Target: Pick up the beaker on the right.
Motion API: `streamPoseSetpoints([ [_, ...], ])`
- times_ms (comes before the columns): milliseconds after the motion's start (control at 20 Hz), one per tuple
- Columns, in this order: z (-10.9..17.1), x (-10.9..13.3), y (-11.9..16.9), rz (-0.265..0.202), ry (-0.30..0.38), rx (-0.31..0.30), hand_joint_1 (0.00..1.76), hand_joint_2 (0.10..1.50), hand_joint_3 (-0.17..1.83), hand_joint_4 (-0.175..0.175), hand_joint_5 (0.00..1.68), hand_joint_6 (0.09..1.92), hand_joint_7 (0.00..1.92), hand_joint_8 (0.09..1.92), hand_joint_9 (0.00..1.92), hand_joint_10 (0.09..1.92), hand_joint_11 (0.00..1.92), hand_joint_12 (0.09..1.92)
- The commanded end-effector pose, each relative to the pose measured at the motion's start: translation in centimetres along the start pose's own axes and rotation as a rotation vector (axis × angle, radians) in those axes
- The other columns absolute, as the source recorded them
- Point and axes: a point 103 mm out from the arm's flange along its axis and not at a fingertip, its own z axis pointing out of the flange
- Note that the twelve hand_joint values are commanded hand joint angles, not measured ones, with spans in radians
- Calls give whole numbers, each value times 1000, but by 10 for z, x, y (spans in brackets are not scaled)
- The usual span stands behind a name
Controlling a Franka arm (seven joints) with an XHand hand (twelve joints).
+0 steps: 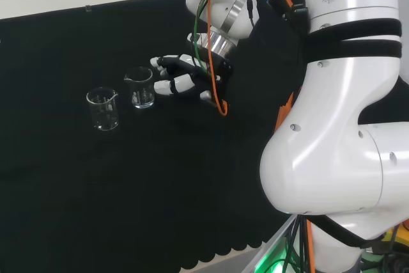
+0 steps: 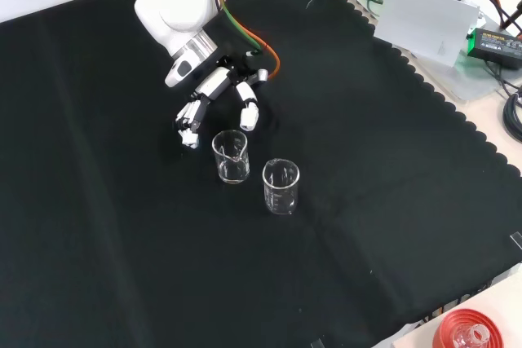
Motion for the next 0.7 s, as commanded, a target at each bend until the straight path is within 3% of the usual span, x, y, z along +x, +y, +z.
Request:
streamPoseSetpoints([
  [50, 1, 6, 3, -23, 4, -10, 802, 474, 636, -63, 339, 87, 226, 629, 374, 669, 0, 1274],
  [700, 10, 18, 14, -72, 5, 27, 826, 464, 633, -61, 340, 87, 237, 629, 371, 664, 0, 1270],
])
